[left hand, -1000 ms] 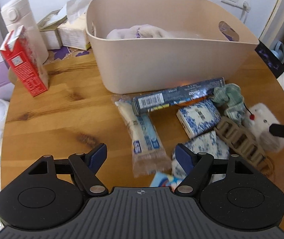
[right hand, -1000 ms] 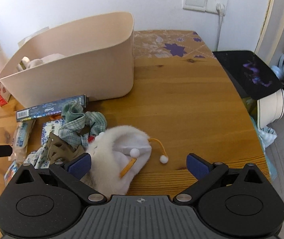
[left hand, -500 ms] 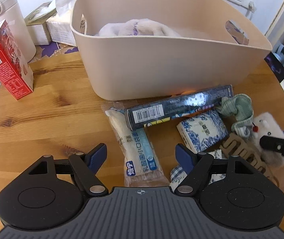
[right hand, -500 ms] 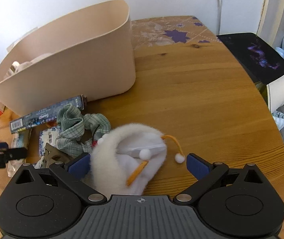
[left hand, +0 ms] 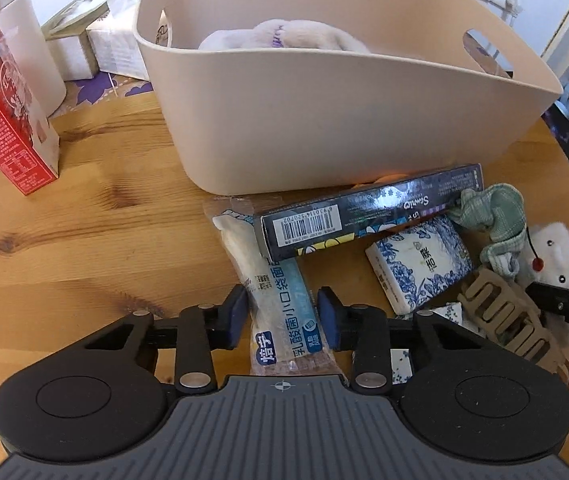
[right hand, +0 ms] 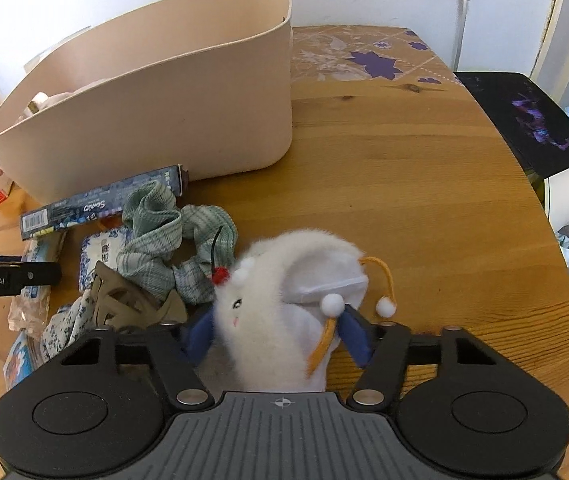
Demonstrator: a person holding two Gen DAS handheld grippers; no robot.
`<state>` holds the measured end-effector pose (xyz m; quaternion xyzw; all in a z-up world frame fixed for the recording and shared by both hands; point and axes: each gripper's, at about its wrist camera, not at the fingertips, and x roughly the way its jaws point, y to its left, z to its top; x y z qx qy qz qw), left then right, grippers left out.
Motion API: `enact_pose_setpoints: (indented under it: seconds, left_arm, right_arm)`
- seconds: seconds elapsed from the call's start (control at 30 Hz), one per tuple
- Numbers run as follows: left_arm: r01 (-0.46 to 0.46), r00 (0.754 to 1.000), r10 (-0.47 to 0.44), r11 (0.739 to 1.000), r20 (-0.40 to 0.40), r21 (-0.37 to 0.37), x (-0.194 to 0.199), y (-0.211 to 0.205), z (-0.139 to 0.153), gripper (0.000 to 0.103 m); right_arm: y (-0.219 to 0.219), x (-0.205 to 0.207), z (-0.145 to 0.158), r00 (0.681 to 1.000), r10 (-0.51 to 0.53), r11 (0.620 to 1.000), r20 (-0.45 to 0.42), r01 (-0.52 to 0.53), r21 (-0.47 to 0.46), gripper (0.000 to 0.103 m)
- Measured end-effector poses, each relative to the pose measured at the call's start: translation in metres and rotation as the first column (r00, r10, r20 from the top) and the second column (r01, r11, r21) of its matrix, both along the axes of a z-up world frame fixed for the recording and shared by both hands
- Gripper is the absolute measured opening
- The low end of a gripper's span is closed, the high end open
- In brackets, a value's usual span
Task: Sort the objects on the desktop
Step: 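Grasp the clear plastic packet with the left tool while the right tool grasps the white plush mouse, then lift the packet and white plush mouse and carry both toward the beige basket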
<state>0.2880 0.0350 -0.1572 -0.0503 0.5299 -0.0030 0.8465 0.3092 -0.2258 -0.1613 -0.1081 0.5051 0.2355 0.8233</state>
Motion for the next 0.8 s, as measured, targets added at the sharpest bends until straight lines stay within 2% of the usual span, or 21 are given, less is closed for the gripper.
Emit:
enact_pose_setpoints:
  seconds: [0.07, 0.27, 0.53, 0.8]
  left_arm:
    - [0.008, 1.0, -0.008, 1.0, 0.005, 0.004, -0.002, 0.0, 0.0, 0.035]
    - [0.007, 1.0, -0.008, 1.0, 0.017, 0.031, -0.01, -0.001, 0.003, 0.027]
    - [-0.037, 0.999, 0.037, 0.999, 0.011, 0.035, -0.027, 0.006, 0.008, 0.025]
    - [-0.087, 0.996, 0.086, 0.996, 0.038, 0.025, -0.052, 0.013, 0.023, 0.024]
  right_arm:
    - [-0.001, -0.001, 0.0, 1.0, 0.008, 1.0, 0.005, -0.008, -0.009, 0.045]
    - [-0.006, -0.002, 0.002, 1.0, 0.018, 1.0, 0.011, -0.018, -0.008, 0.03]
    - [-0.017, -0.008, 0.014, 1.0, 0.02, 1.0, 0.022, -0.02, 0.023, 0.026]
    - [-0.031, -0.025, 0.038, 0.998, 0.041, 0.994, 0.047, -0.045, 0.101, 0.026]
